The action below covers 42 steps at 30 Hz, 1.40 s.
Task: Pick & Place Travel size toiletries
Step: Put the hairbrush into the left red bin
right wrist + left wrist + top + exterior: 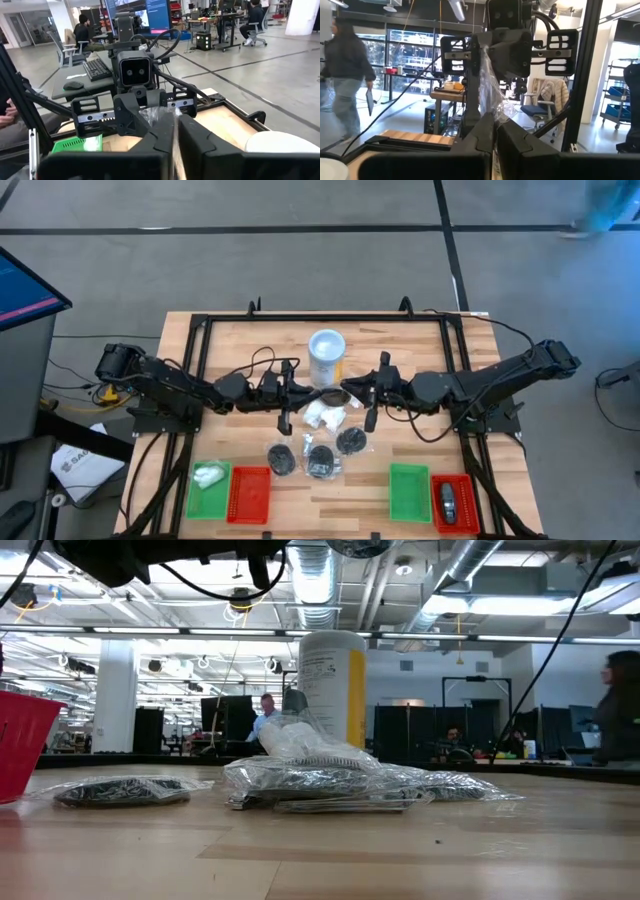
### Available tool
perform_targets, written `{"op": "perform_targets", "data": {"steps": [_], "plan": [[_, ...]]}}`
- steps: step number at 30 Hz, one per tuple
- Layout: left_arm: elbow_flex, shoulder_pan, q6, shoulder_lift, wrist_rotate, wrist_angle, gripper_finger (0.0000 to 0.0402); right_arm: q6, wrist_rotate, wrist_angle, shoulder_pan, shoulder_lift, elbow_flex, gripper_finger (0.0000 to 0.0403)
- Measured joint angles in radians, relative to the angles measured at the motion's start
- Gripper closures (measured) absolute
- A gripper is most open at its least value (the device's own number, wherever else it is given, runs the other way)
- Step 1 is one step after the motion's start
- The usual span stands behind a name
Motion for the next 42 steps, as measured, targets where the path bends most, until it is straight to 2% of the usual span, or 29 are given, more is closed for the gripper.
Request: {"op": "perform_targets", "data": {"steps": [10,15,19,27,35,38,42], "plan": [[0.000,-0.014,-0.002,0.000,0.000,-0.025,0.0401,-0.037,0.003,0.000,0.017,-0.001,0.000,0.0262],[0.000,-0.048,-0.010,0.000,-0.025,-0.078,0.0401,-0.037,0.003,-0.007,0.017,-0.001,0.000,0.0226],[0.000,-0.080,-0.072,0.000,-0.026,-0.143,0.0401,-0.036,0.003,-0.038,0.023,-0.001,0.000,0.0207],[0.000,-0.155,-0.165,0.000,-0.026,-0.290,0.0401,-0.033,0.003,-0.065,0.049,-0.001,0.000,0.0192],[0.000,-0.222,-0.236,-0.017,-0.026,-0.335,0.0401,-0.033,0.003,-0.082,0.063,-0.001,0.000,0.0201],[-0.001,-0.257,-0.264,-0.049,-0.033,-0.446,0.0401,-0.032,0.003,-0.104,0.063,-0.001,0.000,0.0205],[-0.001,-0.331,-0.296,-0.103,-0.110,-0.574,0.0401,-0.014,0.003,-0.121,0.063,-0.001,0.000,0.0209]]}}
